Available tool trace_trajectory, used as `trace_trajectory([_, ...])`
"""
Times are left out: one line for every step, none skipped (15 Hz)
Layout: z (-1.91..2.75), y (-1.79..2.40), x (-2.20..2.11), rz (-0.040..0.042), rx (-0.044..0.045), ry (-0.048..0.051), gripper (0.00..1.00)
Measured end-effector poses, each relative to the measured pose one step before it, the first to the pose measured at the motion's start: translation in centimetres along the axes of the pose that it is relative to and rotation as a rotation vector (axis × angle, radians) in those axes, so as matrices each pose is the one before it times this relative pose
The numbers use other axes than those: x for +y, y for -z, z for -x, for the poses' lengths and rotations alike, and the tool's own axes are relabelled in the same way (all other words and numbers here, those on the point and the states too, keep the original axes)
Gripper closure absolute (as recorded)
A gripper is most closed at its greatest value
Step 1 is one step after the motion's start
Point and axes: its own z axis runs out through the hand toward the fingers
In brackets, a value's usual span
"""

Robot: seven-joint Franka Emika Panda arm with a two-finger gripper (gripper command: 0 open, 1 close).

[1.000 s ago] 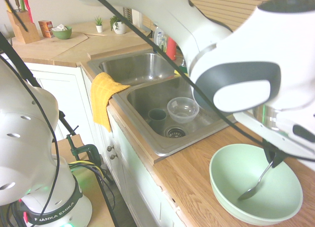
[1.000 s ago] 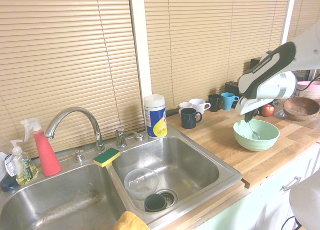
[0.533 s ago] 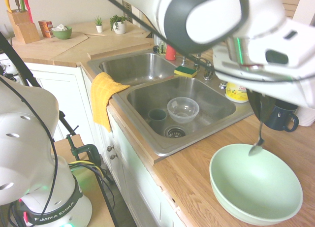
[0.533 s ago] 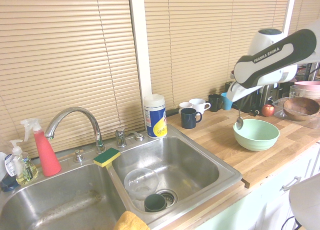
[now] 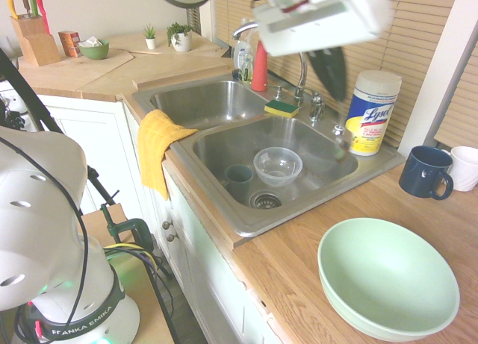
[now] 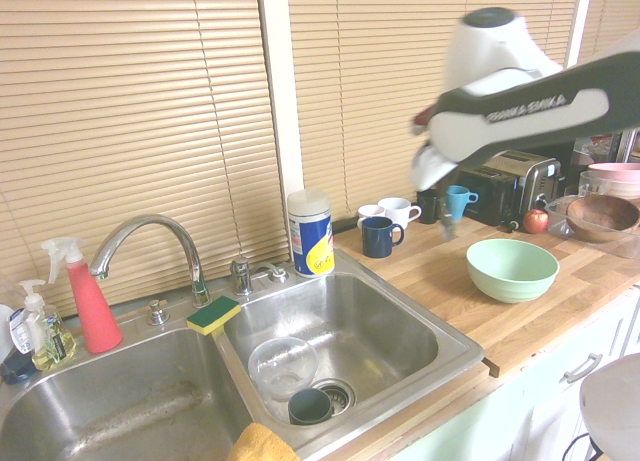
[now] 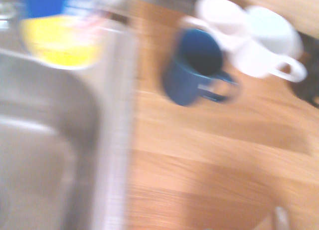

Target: Put the spoon into the sink

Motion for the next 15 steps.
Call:
trace_trajectory([1.868,0.171,-2.682,0.00400,-0.00309,0.03635,1.00])
trace_trajectory([1.760,-0.221,-2.539,0.00242,-0.00676,0.03399,1.00])
trace_trajectory([1.596,-0.573,-2.297,0.00479,-0.01122,0.02844,1.00])
trace_trajectory([1.199,-1.004,-1.993,0.00352,-0.01928,0.02572,1.00])
trace_trajectory([0.648,-1.207,-1.672,-0.00484,-0.02691,0.02286,1.00])
trace_trajectory([0.188,-1.478,-1.240,-0.00295,-0.03028,0.01470,1.00])
trace_trajectory([-0.069,-1.995,-1.088,-0.00127,-0.03509,0.00770,1.00])
trace_trajectory([0.015,-2.387,-0.910,0.00328,-0.03808,0.00978,1.00])
trace_trajectory([0.066,-2.414,-0.884,0.00912,-0.03202,0.00857,1.00])
trace_trajectory([0.130,-2.288,-0.903,0.01679,-0.02468,0.00934,1.00])
trace_trajectory([0.187,-2.298,-0.982,0.02093,-0.01946,0.00408,1.00])
trace_trajectory([0.170,-2.021,-0.927,0.01737,-0.01732,0.00018,1.00])
trace_trajectory([0.029,-1.788,-0.819,0.01665,-0.01571,-0.00456,1.00])
trace_trajectory([-0.160,-1.696,-0.816,0.01725,-0.01980,-0.00695,1.00])
trace_trajectory([-0.482,-1.380,-0.692,0.01753,-0.02334,-0.00884,1.00])
